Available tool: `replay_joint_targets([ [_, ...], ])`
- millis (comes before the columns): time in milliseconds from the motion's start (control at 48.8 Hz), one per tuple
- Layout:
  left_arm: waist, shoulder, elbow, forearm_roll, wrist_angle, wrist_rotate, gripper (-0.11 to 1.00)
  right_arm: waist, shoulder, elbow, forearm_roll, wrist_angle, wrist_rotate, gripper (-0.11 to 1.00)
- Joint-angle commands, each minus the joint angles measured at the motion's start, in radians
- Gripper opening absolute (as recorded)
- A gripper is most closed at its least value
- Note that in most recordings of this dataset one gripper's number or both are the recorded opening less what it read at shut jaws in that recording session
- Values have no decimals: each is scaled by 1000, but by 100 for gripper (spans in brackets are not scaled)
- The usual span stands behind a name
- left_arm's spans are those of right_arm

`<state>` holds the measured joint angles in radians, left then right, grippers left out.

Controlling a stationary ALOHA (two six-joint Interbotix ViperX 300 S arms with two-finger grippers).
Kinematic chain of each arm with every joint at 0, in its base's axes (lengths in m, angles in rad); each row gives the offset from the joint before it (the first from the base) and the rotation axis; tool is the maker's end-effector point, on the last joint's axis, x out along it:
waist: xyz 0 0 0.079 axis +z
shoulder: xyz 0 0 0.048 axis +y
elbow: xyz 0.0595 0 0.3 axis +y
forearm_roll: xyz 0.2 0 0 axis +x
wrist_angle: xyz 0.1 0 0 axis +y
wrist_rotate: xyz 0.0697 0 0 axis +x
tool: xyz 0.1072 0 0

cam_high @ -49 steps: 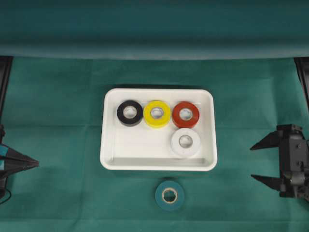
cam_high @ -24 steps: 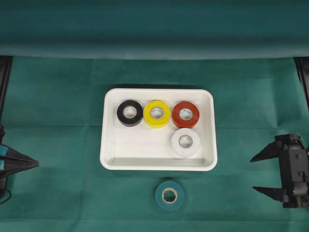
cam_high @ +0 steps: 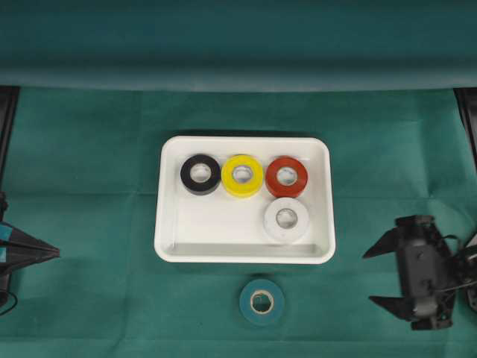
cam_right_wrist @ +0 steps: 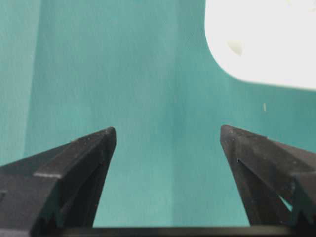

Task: Put the tape into the white case with the right arm.
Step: 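Move the right gripper to the teal tape roll and grasp it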

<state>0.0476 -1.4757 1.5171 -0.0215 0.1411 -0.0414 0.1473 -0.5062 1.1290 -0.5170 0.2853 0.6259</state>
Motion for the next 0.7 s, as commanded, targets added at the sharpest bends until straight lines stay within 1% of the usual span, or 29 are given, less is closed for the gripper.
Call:
replay_joint_targets([
  [0,2,9,-12,-2,-12,0,0,12,55,-60,-14,-8,-3,57],
  [390,2,11,-12,-2,-12,0,0,60,344,-287,-71,-38,-31,57],
  [677,2,11,-12,-2,-12,0,0,63,509,-440,-74,-44,-31,57],
])
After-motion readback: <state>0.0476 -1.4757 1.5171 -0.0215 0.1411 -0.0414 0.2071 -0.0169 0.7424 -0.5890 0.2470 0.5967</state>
